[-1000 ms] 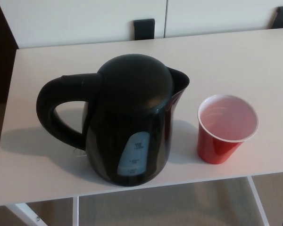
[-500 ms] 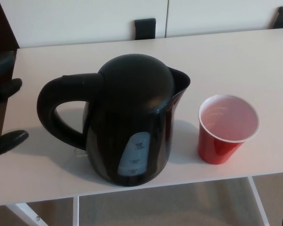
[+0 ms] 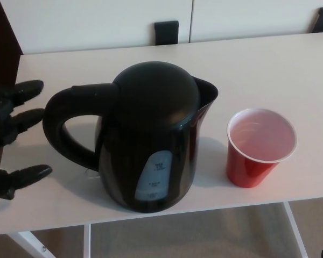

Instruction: The robot walk towards a table in front and uses its left hand to pick up the pot from the base and pour water to the cup on the right hand side

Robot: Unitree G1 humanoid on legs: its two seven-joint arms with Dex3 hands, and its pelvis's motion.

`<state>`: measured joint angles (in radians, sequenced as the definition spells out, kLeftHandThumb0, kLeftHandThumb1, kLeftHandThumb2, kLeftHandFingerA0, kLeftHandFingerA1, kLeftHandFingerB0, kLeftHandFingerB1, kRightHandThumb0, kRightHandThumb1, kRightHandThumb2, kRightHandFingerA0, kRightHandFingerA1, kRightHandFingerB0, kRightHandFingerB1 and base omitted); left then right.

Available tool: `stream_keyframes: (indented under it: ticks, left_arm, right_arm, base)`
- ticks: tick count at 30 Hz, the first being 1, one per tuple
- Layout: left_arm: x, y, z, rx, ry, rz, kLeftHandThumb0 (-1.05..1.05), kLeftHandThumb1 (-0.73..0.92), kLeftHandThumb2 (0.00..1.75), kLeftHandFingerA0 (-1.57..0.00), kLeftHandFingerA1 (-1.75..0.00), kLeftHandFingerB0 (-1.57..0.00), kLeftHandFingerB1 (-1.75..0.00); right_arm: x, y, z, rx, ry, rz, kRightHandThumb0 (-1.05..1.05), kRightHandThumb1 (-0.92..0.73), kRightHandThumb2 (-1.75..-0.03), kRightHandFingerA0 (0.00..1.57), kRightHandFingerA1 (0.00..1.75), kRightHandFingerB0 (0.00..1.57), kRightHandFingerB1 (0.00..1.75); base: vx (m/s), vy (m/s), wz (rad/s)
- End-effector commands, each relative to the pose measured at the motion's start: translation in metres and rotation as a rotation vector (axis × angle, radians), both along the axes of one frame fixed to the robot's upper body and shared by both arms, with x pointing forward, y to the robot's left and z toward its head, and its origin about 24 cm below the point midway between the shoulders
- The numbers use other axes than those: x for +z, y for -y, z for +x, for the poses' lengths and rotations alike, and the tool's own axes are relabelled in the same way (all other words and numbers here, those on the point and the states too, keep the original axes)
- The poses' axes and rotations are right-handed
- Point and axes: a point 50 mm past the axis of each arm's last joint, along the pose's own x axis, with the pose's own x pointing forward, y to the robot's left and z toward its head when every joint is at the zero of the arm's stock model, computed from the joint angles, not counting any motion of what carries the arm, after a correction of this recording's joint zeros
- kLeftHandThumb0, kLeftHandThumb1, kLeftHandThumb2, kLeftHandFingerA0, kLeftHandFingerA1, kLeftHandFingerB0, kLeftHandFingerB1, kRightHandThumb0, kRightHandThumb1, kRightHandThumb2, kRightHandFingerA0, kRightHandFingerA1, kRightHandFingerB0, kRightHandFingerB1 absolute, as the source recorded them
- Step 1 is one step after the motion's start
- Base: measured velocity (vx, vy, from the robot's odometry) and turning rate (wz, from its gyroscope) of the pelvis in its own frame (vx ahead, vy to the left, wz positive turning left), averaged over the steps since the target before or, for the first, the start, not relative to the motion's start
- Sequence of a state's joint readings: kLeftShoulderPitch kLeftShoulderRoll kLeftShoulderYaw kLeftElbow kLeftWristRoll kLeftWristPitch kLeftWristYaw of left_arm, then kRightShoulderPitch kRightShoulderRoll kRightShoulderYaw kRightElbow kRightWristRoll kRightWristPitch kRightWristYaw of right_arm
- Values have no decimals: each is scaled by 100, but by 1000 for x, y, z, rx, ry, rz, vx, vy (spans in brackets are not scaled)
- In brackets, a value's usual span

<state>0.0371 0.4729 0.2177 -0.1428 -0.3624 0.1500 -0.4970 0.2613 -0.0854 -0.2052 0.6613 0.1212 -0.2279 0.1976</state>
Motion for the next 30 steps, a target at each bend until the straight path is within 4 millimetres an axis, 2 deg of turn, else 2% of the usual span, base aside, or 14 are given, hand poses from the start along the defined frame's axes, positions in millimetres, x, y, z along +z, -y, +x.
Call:
stream_keyframes:
  ticks: [1, 3, 4, 9, 12, 13, 20, 25, 26, 27, 30]
  left_arm:
    - [-2, 6, 5, 6, 18, 35, -40, 40, 52, -18, -33, -17, -30]
    - [-3, 9, 8, 19, 18, 27, -40, 40, 52, -21, -33, -18, -30]
    - [-3, 10, 11, 32, 21, 27, -22, 23, 80, -6, -50, -6, -49]
    - [-4, 14, 17, 84, 40, -6, -20, 28, 83, -10, -51, -9, -50]
    - [-5, 17, 24, 115, 54, -31, -20, 26, 83, -12, -52, -11, -51]
    - [-5, 18, 25, 119, 57, -32, -41, 39, 60, -27, -41, -21, -37]
    - [-6, 28, 32, 153, 51, -84, -42, 40, 60, -29, -41, -24, -38]
    - [-10, 27, 36, 222, 18, -147, -42, 41, 63, -32, -43, -28, -40]
    - [-11, 26, 37, 228, 16, -157, -34, 47, 54, -35, -38, -29, -34]
    - [-11, 25, 39, 233, 14, -162, -39, 44, 61, -30, -42, -27, -38]
    - [-12, 25, 42, 242, 9, -154, -34, 48, 54, -34, -38, -29, -34]
  right_arm:
    - [1, 4, 0, -11, 10, -17, -56, -55, -77, 19, 46, 6, 37]
    - [2, 4, 1, -15, 13, -16, -55, -56, -77, 19, 46, 7, 38]
    - [3, 4, 2, -13, 13, -19, -55, -56, -77, 20, 46, 7, 38]
    - [4, 2, 4, -10, 20, -17, -56, -55, -78, 21, 47, 6, 38]
    - [4, 2, 5, -14, 26, -11, -55, -56, -75, 22, 47, 8, 38]
    - [4, 2, 5, -18, 28, -7, -55, -55, -75, 21, 46, 8, 39]
    - [6, 2, 9, -21, 37, 4, -55, -54, -77, 20, 46, 6, 37]
    - [5, 2, 10, -19, 38, -4, -58, -52, -77, 22, 48, 7, 39]
    - [5, 2, 11, -22, 37, -2, -57, -53, -77, 22, 47, 7, 39]
    - [5, 2, 12, -22, 36, -5, -57, -53, -77, 22, 47, 7, 39]
    - [6, 3, 15, -22, 38, -3, -57, -53, -77, 21, 47, 7, 40]
  base:
    - [0, 0, 0]
    - [0, 0, 0]
    - [0, 0, 0]
    - [0, 0, 0]
    - [0, 0, 0]
    - [0, 0, 0]
    - [0, 0, 0]
    - [0, 0, 0]
    - [0, 0, 0]
    - [0, 0, 0]
    - [0, 0, 0]
